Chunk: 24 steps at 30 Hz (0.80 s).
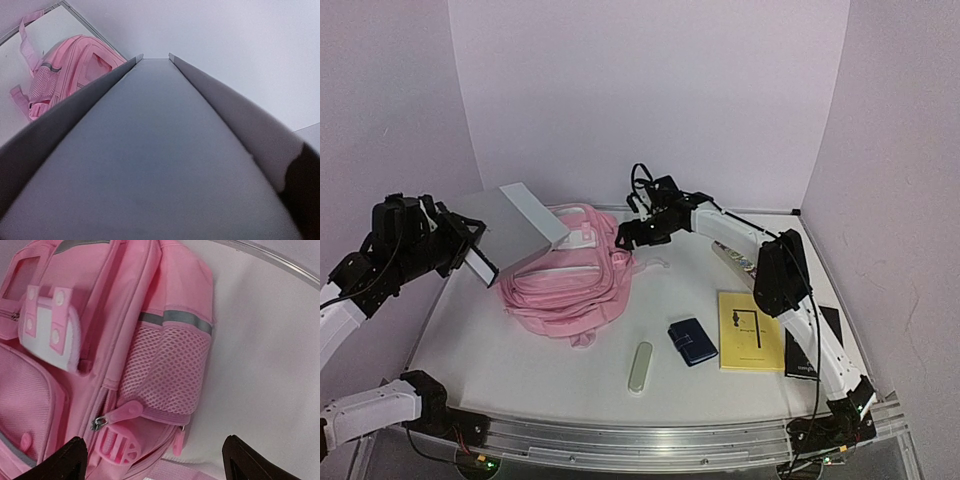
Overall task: Pack the student bag
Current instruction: Adjust the student bag at the center of the board.
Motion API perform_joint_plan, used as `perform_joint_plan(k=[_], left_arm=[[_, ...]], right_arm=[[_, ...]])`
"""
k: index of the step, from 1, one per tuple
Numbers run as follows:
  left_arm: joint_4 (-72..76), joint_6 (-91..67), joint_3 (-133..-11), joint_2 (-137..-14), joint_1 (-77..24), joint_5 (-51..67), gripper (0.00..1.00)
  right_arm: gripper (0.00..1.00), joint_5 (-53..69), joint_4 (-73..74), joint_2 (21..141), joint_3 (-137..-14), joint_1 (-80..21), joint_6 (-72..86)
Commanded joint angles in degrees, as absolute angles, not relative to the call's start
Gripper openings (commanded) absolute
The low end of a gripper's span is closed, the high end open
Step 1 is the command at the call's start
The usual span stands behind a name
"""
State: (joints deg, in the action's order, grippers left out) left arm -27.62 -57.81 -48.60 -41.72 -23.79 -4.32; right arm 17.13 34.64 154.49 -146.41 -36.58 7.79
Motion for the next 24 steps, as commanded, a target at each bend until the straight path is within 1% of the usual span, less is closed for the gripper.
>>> perform_joint_plan(k=[1,8,10,11,12,13,15,18,20,21,22,24], left_arm=[[-25.9,-59.1,-47.9,-40.3,-23.6,-5.3,0.12],[-26.4,-59.4,-48.2,-40.5,-23.6,-5.6,0.12],[-26.3,-59.6,-48.2,-40.8,-23.6,-5.5,0.12],[-26.3,-59.7,-48.2,-41.0,-23.6,-5.4,0.12],[-26.3,-59.9,-48.2,-41.1,-23.6,-5.4,0.12],[-26.3,-60.0,-48.2,-41.3,-23.6,-5.4,0.12],[-26.3,-60.1,-48.3,-41.4,-23.6,-5.4,0.12],[-26.5,-60.3,-48.3,-41.3,-23.6,-5.6,0.12],[-26.4,-60.2,-48.3,-41.3,-23.6,-5.8,0.12],[-26.5,-60.2,-48.4,-41.4,-23.6,-5.9,0.12],[-26.4,-60.1,-48.4,-41.5,-23.6,-5.9,0.12],[-26.4,-59.9,-48.5,-41.7,-23.6,-6.0,0.12]], right_arm=[[0.92,14.1,29.6,157.8,-149.9,-36.5,11.3],[0.88,19.6,26.1,161.4,-149.5,-36.6,16.8],[0.83,20.6,25.7,162.2,-149.6,-36.6,17.7],[0.79,21.7,25.3,162.6,-149.6,-36.6,18.2],[0.73,22.7,25.0,162.9,-149.7,-36.6,18.7],[0.63,23.2,24.9,163.1,-149.9,-36.6,19.2],[0.4,23.1,24.8,163.3,-150.3,-36.4,19.8],[0.18,23.7,24.9,162.0,-149.7,-35.1,20.7],[0.06,24.4,24.8,160.0,-148.0,-33.8,21.3],[0.02,24.6,24.9,159.1,-147.0,-33.1,21.6],[0.0,24.9,24.8,157.9,-145.7,-32.3,22.0],[0.0,25.1,24.4,155.0,-142.5,-30.8,23.1]])
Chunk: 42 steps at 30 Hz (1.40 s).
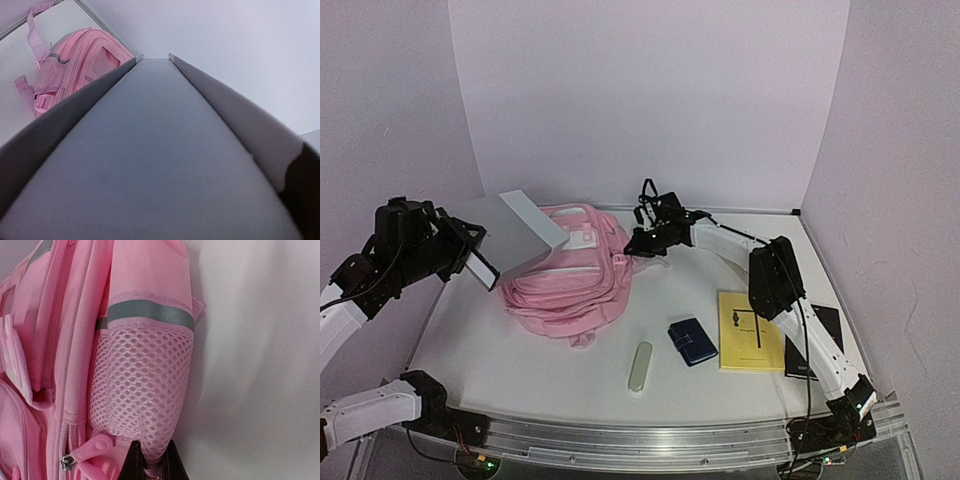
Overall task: Pack the student bag
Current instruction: Adjust the student bag at the center of the board.
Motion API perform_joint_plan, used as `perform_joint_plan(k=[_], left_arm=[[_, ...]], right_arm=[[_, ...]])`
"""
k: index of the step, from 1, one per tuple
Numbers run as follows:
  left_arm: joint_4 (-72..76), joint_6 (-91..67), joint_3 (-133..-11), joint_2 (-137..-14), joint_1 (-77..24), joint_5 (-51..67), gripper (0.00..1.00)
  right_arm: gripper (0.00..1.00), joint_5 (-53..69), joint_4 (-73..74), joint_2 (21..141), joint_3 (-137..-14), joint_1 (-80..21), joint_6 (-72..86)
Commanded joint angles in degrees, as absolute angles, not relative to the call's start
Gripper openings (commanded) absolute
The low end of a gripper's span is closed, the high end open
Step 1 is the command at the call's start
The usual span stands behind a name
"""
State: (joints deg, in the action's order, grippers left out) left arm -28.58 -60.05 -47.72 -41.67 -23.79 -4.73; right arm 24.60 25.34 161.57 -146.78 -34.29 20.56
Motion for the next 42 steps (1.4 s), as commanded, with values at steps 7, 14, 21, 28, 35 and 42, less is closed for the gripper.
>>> perform_joint_plan(k=[7,14,21,28,35,42], left_arm=[[-25.6,-59.0,-48.3,-42.8,-23.6,-6.2,0.12],[-24.8,-58.9,-47.7,-43.1,-23.6,-6.0,0.12],[-25.3,-58.7,-47.7,-42.5,-23.6,-6.1,0.12],[-26.1,-59.1,-47.6,-41.6,-23.6,-6.6,0.12],[-26.4,-59.8,-47.1,-40.8,-23.6,-6.9,0.12],[-25.7,-60.5,-46.5,-41.0,-23.6,-5.5,0.1]], right_arm=[[0.0,23.6,16.0,142.2,-121.3,-27.2,30.3],[0.16,33.2,8.2,134.3,-107.9,-30.9,32.5],[0.75,26.3,17.2,134.1,-114.6,-31.7,20.2],[0.87,15.4,20.3,144.4,-129.6,-31.0,15.0],[0.84,18.3,20.3,153.6,-137.9,-31.0,21.1],[0.54,17.7,19.0,157.7,-141.0,-31.0,23.1]])
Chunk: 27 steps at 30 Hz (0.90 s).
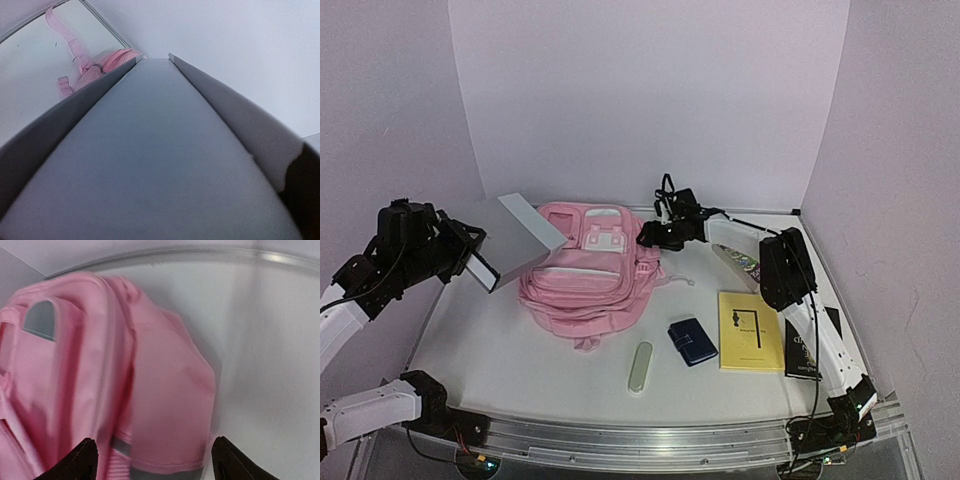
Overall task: Pack the student bag
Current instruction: Adjust the student bag at the center of the board.
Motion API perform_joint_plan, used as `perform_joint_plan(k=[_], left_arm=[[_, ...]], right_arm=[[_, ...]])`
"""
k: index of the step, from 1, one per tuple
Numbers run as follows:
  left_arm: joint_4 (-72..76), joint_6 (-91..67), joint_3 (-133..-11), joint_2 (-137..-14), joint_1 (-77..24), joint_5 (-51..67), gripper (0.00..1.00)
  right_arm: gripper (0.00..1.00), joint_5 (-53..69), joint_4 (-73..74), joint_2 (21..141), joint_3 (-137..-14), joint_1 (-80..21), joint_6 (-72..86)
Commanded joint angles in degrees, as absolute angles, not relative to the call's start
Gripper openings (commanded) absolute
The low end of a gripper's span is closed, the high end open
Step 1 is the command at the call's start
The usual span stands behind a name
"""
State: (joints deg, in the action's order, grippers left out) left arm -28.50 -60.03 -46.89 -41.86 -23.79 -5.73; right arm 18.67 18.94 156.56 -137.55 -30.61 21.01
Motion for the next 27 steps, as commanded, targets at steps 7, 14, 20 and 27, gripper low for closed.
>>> perform_joint_plan(k=[7,14,20,27], left_arm=[[-25.9,-62.2,-45.4,-40.1,-23.6,-5.6,0.08],[-25.7,-62.2,-45.0,-40.8,-23.6,-5.7,0.07],[-24.8,-62.6,-43.5,-40.4,-23.6,-5.1,0.07],[-23.7,-66.9,-39.1,-36.8,-23.6,-5.1,0.08]], right_arm=[[0.0,10.5,19.6,157.9,-142.3,-28.5,28.6],[0.0,2.7,23.8,154.0,-138.9,-22.6,35.6],[0.29,8.4,24.2,149.1,-135.1,-21.7,35.4],[0.71,20.9,20.5,138.7,-123.8,-23.8,29.5]])
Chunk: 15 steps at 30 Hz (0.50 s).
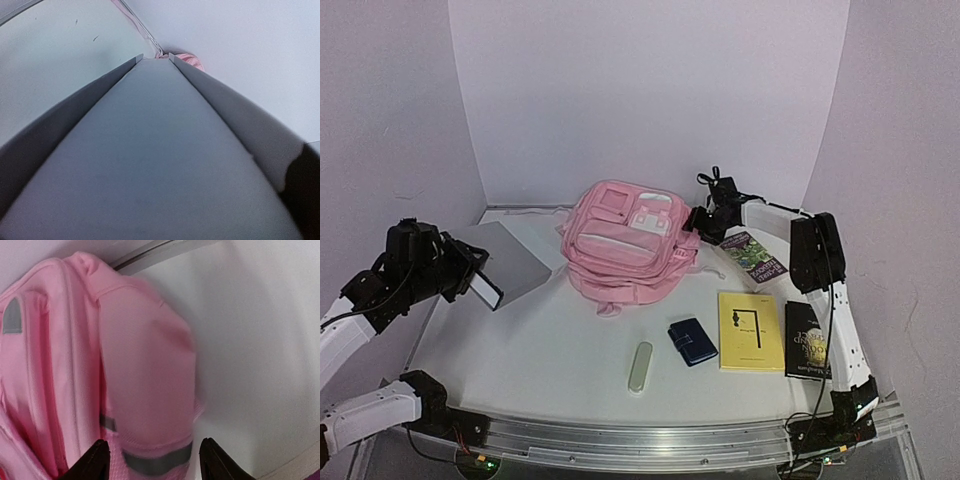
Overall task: Pack the student bag
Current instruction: Adjust the student bag at the center of the board.
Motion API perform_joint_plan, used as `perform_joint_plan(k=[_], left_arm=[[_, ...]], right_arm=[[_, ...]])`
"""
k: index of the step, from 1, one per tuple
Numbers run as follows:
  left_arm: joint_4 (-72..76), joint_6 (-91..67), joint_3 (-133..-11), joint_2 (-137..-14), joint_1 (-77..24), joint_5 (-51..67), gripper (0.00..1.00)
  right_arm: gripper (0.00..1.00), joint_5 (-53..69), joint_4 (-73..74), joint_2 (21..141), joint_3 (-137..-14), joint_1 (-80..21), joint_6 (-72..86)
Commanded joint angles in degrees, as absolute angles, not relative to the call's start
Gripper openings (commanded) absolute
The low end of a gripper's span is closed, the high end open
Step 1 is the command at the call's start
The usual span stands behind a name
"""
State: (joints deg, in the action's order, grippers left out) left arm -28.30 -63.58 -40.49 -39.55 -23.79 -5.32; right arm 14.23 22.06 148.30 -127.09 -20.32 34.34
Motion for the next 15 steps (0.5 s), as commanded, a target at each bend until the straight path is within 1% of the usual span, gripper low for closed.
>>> perform_joint_plan(k=[1,3,5,8,12,15], left_arm=[[-23.6,-67.6,-38.3,-36.1,-23.6,-5.2,0.08],[-23.2,-68.8,-36.9,-34.4,-23.6,-5.6,0.07],[-22.7,-69.6,-35.4,-33.2,-23.6,-6.1,0.07],[-23.3,-70.5,-34.3,-32.0,-23.6,-7.0,0.07],[-25.2,-72.2,-33.8,-30.5,-23.6,-9.0,0.07],[-27.9,-74.5,-33.5,-28.8,-23.6,-11.1,0.07]], right_arm=[[0.75,21.1,20.5,137.3,-122.1,-24.5,25.9],[0.84,21.5,20.7,133.5,-119.6,-25.5,19.0],[0.9,21.9,21.3,130.6,-117.8,-26.9,10.4],[0.9,20.6,22.1,127.6,-115.6,-30.7,-1.6],[0.88,19.9,26.3,128.3,-118.2,-36.2,-7.8],[0.89,13.2,26.9,129.1,-118.7,-39.9,-11.8]])
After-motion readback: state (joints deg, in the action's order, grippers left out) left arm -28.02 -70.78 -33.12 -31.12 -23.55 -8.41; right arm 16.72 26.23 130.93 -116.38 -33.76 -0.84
